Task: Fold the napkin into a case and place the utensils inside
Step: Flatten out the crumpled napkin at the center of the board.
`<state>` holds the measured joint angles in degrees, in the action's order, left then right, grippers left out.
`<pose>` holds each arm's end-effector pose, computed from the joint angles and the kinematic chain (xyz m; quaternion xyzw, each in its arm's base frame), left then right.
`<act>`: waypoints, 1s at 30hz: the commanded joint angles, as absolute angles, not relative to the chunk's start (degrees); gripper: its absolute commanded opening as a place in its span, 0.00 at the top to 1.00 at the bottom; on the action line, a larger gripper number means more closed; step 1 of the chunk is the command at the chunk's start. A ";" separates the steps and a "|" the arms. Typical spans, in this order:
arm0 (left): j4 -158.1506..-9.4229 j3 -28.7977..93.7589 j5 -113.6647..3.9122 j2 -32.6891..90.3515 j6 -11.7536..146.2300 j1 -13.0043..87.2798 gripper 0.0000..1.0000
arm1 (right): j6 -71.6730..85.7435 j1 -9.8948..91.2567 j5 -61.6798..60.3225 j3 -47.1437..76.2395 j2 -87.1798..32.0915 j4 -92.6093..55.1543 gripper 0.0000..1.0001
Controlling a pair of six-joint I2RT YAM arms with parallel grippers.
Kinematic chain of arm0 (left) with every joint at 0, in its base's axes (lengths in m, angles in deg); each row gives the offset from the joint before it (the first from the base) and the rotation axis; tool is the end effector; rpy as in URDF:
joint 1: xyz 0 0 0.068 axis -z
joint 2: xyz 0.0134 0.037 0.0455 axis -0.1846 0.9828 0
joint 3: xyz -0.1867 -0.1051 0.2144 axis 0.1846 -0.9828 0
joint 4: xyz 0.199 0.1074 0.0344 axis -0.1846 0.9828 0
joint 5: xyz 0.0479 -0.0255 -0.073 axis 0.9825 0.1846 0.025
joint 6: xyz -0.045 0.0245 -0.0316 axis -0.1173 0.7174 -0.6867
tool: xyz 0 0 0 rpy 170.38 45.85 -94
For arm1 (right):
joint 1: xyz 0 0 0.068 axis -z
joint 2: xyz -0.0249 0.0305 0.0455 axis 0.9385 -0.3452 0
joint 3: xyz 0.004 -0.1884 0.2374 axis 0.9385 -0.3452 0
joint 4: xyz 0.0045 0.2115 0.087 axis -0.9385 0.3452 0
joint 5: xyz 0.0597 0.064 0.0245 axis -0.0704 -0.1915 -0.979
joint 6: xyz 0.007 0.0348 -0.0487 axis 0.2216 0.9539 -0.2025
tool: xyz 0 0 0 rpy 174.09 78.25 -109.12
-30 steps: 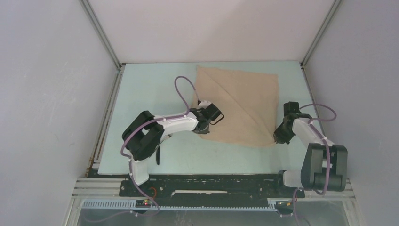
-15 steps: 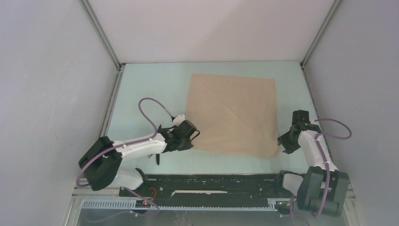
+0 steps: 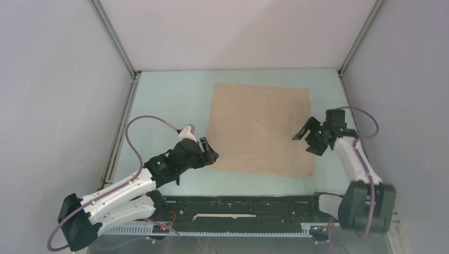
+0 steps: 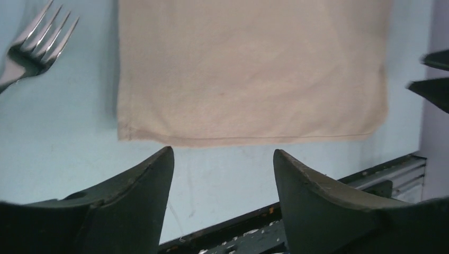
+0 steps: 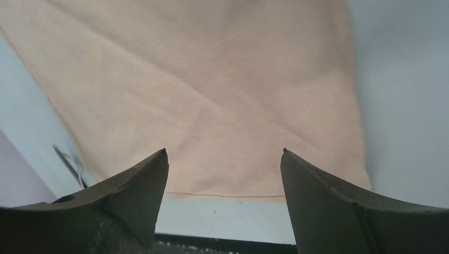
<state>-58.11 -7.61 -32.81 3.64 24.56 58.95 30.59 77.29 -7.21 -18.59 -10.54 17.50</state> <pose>0.0989 -0.0950 0.2541 -0.0961 0.9021 -0.2483 0.3395 0.1694 -0.0112 0.2577 0.2780 0.9142 0.1700 0.2412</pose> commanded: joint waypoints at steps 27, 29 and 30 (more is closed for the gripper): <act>-85.99 -14.48 -43.71 29.56 30.26 54.33 0.18 | 35.33 83.20 -19.64 54.86 -85.73 5.60 0.04; -85.99 -14.86 -43.52 28.25 30.29 54.23 0.18 | 36.10 83.82 -18.93 59.13 -88.99 8.58 0.04; -85.88 -14.96 -43.42 27.70 30.38 54.27 0.18 | 36.30 84.03 -18.02 61.51 -90.62 10.63 0.04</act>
